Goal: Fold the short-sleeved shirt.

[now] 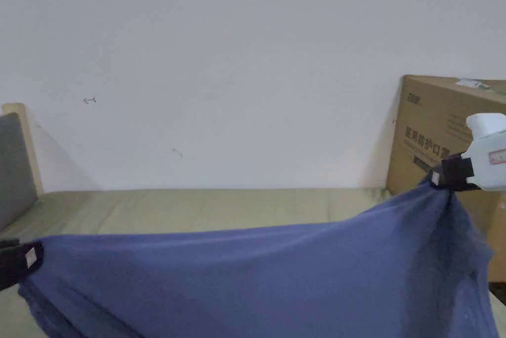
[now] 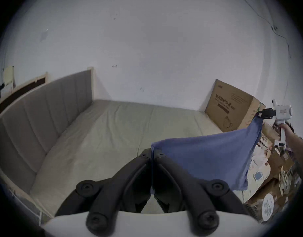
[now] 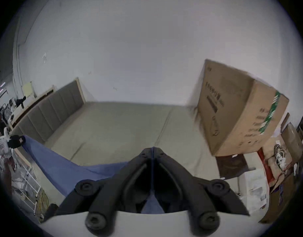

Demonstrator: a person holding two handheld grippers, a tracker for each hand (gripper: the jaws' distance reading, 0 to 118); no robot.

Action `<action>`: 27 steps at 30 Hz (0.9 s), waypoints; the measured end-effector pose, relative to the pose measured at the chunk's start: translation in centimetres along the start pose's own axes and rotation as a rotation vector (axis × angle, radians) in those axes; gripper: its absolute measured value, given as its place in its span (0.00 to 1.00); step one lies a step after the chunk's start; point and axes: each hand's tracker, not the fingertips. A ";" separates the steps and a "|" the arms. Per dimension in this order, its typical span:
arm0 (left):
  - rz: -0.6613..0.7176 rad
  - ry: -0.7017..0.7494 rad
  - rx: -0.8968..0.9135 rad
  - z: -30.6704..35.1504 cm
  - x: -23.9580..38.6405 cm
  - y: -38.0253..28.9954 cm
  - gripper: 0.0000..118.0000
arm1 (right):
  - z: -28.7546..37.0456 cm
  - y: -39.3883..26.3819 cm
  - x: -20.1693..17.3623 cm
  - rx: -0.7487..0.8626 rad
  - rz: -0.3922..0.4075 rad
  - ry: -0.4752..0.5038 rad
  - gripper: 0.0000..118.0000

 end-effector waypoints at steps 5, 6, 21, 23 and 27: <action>-0.028 -0.013 0.047 0.3 1.0 6.1 0.00 | 3.9 3.9 0.7 0.057 -0.104 -0.011 0.00; -0.026 -0.015 0.064 0.2 1.1 7.2 0.00 | 4.6 4.6 0.7 0.065 -0.115 -0.006 0.00; 0.000 0.019 0.152 -9.1 1.5 17.5 0.00 | -1.2 15.7 3.2 0.232 -0.244 -0.029 0.00; 0.023 0.025 0.173 -10.9 1.3 18.7 0.00 | -2.1 17.3 2.7 0.263 -0.176 -0.077 0.00; 0.064 0.057 0.226 -14.6 0.8 21.3 0.00 | -4.3 20.0 1.7 0.324 -0.087 -0.117 0.00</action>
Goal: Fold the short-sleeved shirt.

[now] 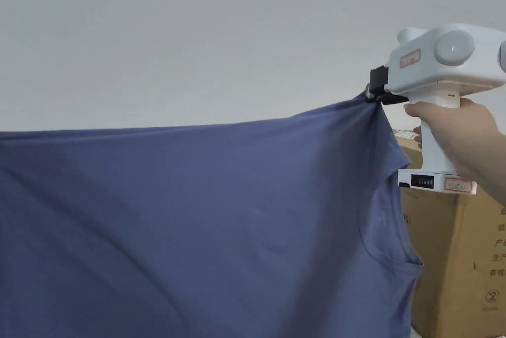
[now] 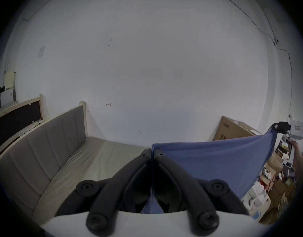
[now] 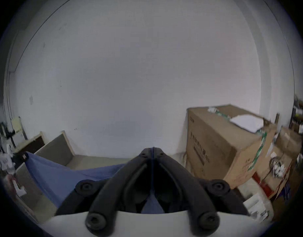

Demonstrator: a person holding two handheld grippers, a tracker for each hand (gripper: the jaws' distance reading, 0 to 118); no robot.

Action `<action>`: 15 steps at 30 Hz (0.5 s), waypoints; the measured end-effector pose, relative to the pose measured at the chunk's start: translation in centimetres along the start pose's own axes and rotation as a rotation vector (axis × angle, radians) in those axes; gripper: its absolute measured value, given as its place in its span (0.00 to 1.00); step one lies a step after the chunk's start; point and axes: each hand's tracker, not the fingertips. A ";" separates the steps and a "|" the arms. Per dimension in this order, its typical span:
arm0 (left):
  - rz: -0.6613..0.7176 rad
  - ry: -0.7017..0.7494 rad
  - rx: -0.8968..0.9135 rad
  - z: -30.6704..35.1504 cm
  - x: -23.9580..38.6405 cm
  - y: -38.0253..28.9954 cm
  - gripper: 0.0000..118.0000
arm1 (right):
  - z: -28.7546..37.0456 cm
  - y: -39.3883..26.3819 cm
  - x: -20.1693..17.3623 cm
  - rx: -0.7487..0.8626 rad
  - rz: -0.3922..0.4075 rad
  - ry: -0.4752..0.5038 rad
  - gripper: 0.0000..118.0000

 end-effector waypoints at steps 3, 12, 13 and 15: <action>0.019 0.031 0.041 -2.5 -0.3 0.9 0.00 | -2.1 0.7 -1.2 0.037 0.051 -0.011 0.00; -0.019 0.098 -0.061 -8.1 -1.4 -4.4 0.00 | -7.0 -7.2 -1.8 0.027 0.049 -0.033 0.00; -0.011 0.096 -0.088 -8.2 -1.7 -6.0 0.00 | -7.2 -9.5 -1.3 -0.013 0.020 -0.024 0.00; -0.015 0.094 -0.163 -7.8 -2.4 -10.9 0.00 | -7.7 -15.5 0.2 -0.119 -0.063 -0.034 0.00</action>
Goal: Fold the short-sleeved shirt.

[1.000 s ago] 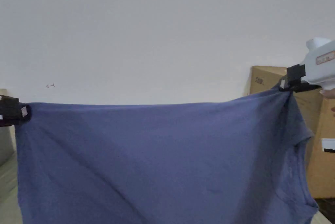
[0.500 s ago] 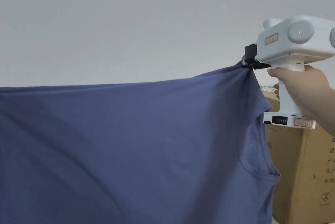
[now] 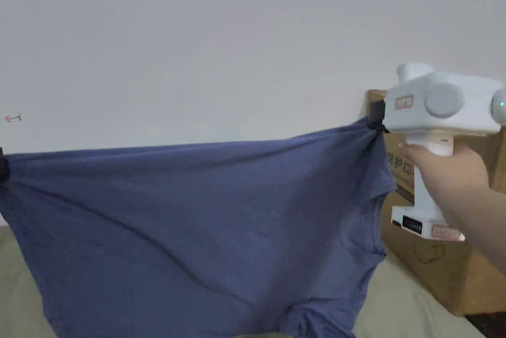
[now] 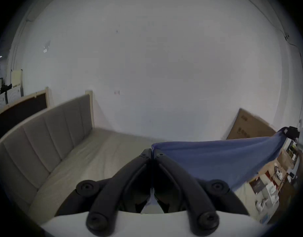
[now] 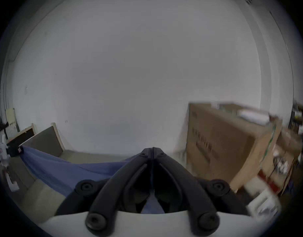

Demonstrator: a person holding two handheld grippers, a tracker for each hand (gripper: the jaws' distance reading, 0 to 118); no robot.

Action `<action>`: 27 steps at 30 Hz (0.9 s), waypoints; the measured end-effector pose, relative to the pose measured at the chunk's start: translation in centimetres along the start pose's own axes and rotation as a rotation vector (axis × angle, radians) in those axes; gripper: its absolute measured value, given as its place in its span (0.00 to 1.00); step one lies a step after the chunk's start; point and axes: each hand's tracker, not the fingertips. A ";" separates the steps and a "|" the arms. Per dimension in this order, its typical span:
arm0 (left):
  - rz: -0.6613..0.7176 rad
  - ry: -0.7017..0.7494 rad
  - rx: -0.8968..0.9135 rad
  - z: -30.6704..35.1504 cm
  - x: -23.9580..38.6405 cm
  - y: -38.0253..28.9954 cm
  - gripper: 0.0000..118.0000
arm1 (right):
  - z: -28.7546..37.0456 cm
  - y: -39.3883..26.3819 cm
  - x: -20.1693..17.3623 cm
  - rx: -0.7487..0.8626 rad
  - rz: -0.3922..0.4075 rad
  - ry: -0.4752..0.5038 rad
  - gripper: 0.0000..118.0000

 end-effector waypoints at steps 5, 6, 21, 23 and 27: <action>0.050 -0.036 -0.291 0.4 -2.1 -14.9 0.00 | 0.1 -17.9 4.9 -0.367 -0.079 -0.051 0.00; 0.057 -0.042 -0.345 1.1 -2.8 -18.2 0.00 | 0.7 -21.8 5.8 -0.441 -0.002 -0.069 0.00; -0.096 -0.131 -0.690 20.9 -7.7 -41.0 0.00 | 25.0 -44.2 14.5 -0.761 -0.146 -0.008 0.00; -0.087 -0.137 -0.686 22.9 -8.0 -41.9 0.00 | 26.3 -44.5 14.7 -0.760 -0.161 -0.003 0.00; 0.054 -0.133 -0.687 24.4 -8.9 -42.0 0.00 | 27.2 -44.7 14.2 -0.758 -0.129 -0.003 0.00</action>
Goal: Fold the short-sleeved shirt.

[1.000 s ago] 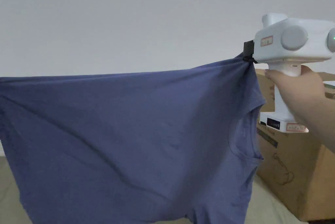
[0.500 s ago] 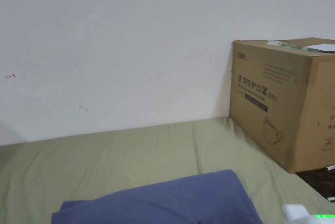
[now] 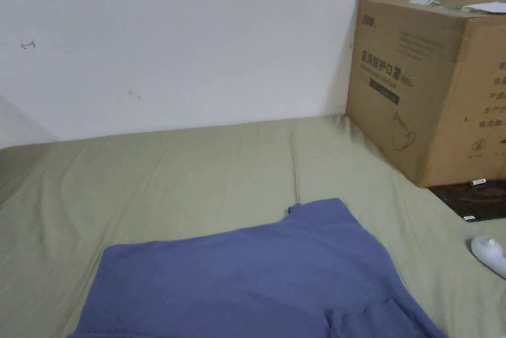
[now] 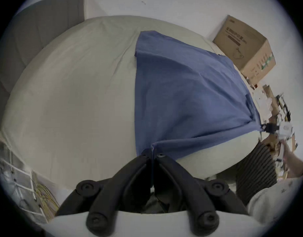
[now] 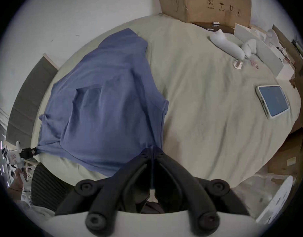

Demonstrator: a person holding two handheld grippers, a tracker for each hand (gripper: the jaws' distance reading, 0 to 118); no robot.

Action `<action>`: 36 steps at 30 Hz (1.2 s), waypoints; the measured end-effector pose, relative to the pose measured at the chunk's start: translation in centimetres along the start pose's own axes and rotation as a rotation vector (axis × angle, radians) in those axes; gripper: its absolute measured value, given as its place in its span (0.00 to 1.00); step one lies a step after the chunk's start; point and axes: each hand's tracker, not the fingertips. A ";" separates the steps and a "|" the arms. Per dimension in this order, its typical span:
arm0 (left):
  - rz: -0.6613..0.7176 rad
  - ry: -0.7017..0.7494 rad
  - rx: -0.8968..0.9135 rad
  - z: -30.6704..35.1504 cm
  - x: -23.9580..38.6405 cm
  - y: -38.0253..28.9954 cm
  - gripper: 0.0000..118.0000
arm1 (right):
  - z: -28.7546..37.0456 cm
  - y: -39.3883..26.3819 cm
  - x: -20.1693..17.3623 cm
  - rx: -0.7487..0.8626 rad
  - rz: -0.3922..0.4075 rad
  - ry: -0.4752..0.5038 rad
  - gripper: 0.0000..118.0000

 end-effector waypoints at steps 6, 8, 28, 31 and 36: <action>-0.015 -0.007 0.013 0.1 0.5 0.5 0.01 | 0.0 0.2 -1.1 -0.003 0.074 -0.039 0.04; -0.026 -0.018 0.027 0.6 0.5 0.5 0.02 | 0.4 0.3 -1.7 0.003 0.116 -0.089 0.09; -0.155 -0.072 0.431 12.2 10.3 2.0 0.00 | 12.5 0.7 -13.6 0.539 0.200 0.065 0.00; -0.161 -0.006 0.355 11.6 10.3 2.8 0.00 | 12.5 1.3 -14.7 0.564 0.296 0.023 0.00; -0.044 0.019 0.036 7.3 6.6 4.1 0.01 | 12.2 2.1 -16.0 0.537 0.347 0.043 0.00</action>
